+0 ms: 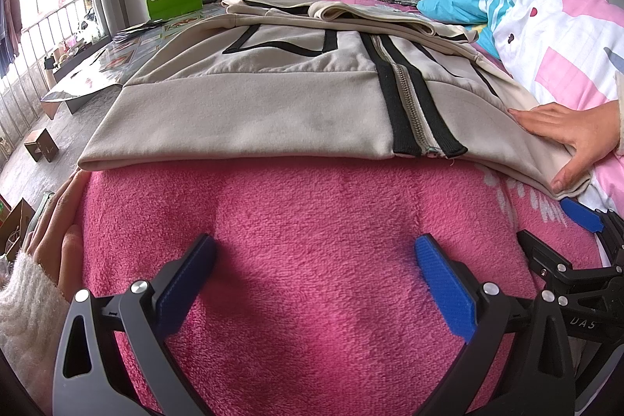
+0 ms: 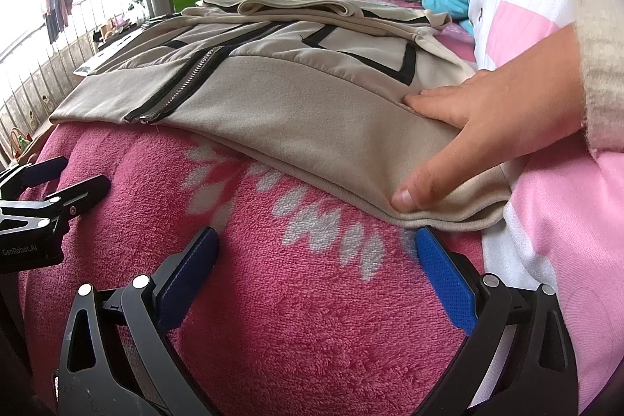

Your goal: Fold large clothes

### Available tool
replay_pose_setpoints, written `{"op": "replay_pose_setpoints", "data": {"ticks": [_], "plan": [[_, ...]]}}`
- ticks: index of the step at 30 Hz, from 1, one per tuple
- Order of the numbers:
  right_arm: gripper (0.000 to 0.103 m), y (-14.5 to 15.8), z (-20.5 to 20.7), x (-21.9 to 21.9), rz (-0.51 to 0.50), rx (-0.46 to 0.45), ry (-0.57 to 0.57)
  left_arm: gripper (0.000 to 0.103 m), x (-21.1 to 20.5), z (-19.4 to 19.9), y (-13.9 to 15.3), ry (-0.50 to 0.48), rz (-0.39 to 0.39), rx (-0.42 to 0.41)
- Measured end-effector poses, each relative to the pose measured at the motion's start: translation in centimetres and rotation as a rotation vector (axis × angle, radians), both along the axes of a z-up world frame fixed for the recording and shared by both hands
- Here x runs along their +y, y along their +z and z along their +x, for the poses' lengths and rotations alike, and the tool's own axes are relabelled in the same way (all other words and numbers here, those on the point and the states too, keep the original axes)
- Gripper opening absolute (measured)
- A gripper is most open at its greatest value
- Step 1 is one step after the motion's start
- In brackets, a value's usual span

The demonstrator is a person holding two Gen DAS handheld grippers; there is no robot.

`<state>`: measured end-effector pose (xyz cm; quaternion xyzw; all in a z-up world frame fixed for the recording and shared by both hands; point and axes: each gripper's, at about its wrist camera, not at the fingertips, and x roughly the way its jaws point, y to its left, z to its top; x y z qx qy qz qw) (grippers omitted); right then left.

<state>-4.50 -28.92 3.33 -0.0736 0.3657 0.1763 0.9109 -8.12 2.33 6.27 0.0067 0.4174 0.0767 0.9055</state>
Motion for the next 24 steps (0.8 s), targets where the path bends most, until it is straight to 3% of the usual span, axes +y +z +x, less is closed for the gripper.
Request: {"op": "replay_pose_setpoints", "data": {"ticks": [24], "plan": [[0.096, -0.2, 0.22, -0.1, 0.013, 0.017, 0.001, 0.099, 0.04, -0.01, 0.03, 0.0, 0.001, 0.001]]}}
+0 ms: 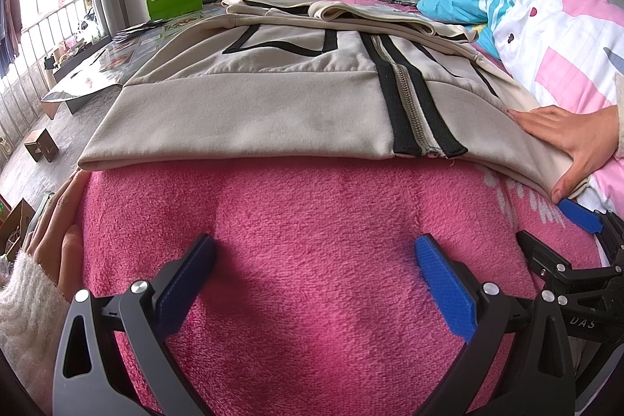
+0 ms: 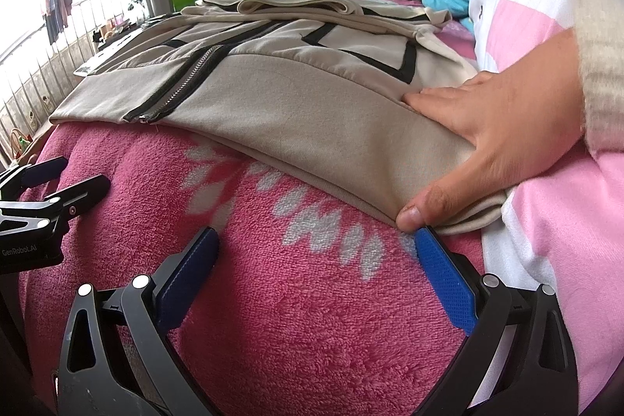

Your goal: Fold large clothes

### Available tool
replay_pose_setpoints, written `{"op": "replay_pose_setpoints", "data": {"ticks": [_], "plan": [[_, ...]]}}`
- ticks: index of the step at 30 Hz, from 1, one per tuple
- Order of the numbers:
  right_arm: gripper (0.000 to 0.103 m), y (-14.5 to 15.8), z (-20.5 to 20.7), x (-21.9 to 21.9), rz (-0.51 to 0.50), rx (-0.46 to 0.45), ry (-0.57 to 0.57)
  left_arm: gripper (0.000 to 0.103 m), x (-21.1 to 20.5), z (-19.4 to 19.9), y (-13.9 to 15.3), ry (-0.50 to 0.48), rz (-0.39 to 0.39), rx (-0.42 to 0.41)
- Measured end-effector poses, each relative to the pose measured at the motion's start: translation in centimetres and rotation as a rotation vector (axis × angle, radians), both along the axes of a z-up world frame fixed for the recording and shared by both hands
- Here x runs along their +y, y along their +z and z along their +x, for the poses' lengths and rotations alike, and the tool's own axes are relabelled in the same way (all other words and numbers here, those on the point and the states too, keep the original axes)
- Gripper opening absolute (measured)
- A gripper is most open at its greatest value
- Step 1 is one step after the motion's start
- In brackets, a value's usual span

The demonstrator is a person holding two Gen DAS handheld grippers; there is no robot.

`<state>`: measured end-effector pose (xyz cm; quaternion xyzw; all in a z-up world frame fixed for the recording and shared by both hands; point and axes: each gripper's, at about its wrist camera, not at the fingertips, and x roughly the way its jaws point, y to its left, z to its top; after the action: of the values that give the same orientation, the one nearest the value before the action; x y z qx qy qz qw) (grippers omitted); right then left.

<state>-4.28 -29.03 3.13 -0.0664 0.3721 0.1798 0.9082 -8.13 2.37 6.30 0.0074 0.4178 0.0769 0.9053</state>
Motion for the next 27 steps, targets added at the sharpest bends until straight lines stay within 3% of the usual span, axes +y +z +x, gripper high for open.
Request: {"op": "replay_pose_setpoints", "data": {"ticks": [27], "plan": [[0.096, -0.6, -1.6, 0.3, -0.036, -0.095, -0.019, 0.099, -0.3, 0.1, -0.2, 0.0, 0.026, -0.006]]}}
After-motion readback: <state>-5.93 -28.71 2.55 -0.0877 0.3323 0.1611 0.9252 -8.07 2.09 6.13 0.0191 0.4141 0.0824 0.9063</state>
